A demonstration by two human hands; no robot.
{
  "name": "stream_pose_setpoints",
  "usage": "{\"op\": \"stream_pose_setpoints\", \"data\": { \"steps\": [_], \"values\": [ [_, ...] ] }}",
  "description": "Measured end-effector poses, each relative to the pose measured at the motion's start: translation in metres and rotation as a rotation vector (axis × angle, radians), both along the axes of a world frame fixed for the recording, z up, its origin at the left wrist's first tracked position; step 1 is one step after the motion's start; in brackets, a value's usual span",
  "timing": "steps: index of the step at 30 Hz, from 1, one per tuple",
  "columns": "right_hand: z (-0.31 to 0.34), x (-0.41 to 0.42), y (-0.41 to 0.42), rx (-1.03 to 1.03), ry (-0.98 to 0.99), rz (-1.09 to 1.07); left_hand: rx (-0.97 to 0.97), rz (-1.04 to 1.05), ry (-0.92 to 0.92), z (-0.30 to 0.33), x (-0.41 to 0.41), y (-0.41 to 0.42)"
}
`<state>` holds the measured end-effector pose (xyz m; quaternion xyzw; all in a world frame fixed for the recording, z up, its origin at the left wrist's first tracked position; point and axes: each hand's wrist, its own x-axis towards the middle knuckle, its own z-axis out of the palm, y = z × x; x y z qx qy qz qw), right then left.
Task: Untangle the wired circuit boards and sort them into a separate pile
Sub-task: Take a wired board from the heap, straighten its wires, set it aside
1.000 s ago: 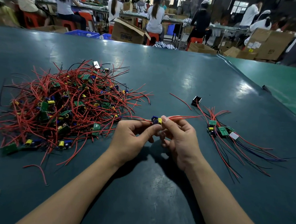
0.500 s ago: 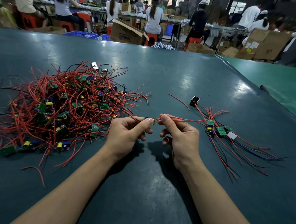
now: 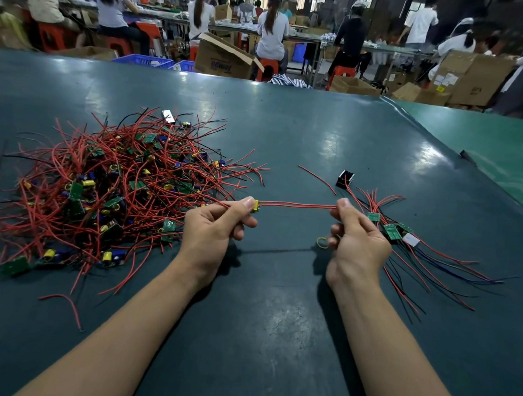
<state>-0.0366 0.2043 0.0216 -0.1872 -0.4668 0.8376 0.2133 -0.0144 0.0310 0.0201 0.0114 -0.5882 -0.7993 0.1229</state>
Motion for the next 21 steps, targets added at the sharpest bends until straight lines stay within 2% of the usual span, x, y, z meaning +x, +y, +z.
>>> {"op": "stream_pose_setpoints", "data": {
  "steps": [3,5,10,13,17,21],
  "values": [
    [0.003,-0.005,0.022,-0.161,-0.015,-0.114,0.242,0.113,-0.049,0.003,-0.006,-0.008],
    [0.004,-0.003,0.021,-0.093,-0.002,-0.054,0.255,0.125,-0.039,0.003,-0.006,-0.01],
    [0.004,0.013,-0.007,0.168,-0.11,0.557,0.183,0.022,0.001,0.002,-0.002,-0.005],
    [0.006,0.017,-0.008,0.13,-0.083,0.772,0.108,-0.056,0.036,0.0,0.0,-0.004],
    [0.004,0.017,-0.013,0.05,-0.037,0.769,-0.098,-0.201,0.047,0.001,0.004,0.0],
    [0.003,0.011,-0.009,-0.067,-0.012,0.672,-0.184,-0.232,0.032,0.002,0.004,0.0]
  ]
}}
